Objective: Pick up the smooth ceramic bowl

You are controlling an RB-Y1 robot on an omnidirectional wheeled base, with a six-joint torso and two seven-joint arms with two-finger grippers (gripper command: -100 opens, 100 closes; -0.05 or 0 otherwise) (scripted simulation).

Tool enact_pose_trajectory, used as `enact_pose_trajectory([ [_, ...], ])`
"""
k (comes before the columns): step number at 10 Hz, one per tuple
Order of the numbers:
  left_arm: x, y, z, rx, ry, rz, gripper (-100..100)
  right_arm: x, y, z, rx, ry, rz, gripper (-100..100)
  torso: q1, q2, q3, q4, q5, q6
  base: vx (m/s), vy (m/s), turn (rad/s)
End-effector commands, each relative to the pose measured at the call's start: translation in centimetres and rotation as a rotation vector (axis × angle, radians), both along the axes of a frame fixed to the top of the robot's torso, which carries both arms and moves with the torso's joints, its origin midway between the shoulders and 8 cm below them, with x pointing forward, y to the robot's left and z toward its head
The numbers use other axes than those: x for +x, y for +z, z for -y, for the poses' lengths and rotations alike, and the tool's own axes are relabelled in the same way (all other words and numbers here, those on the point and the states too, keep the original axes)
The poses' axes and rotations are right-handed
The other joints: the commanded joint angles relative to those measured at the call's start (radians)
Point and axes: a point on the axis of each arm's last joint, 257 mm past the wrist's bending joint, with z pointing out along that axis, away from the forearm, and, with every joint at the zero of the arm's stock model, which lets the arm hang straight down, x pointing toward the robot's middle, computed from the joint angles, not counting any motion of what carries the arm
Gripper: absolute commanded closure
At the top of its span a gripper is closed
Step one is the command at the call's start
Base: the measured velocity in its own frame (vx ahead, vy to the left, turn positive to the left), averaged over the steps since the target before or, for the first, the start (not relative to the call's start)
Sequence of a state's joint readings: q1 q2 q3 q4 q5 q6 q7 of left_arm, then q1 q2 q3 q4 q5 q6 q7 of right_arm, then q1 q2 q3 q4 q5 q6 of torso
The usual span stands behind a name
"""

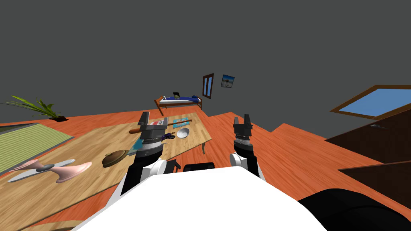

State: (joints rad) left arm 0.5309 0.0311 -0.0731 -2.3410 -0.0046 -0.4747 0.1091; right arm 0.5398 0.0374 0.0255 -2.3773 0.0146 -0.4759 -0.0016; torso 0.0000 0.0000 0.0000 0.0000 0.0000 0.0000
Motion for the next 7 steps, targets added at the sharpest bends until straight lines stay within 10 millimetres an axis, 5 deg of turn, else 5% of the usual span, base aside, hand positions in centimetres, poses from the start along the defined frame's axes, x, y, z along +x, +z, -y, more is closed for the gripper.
enact_pose_trajectory([
  [1, 1.0, -1.1, 0.2, 0.007, -0.021, -0.043, -100, 0.0, 0.0, 0.0, 0.0, 0.0, 0.0, 0, 0.0, 0.0, 0.0, 0.0, 0.0, 0.0, -0.082, -0.011, -0.022],
  [7, 4.5, -5.2, 0.3, 0.007, -0.073, -0.192, -100, 0.0, 0.0, 0.0, 0.0, 0.0, 0.0, 0, 0.0, 0.002, 0.001, 0.0, 0.0, 0.0, -0.05, -0.013, -0.031],
])
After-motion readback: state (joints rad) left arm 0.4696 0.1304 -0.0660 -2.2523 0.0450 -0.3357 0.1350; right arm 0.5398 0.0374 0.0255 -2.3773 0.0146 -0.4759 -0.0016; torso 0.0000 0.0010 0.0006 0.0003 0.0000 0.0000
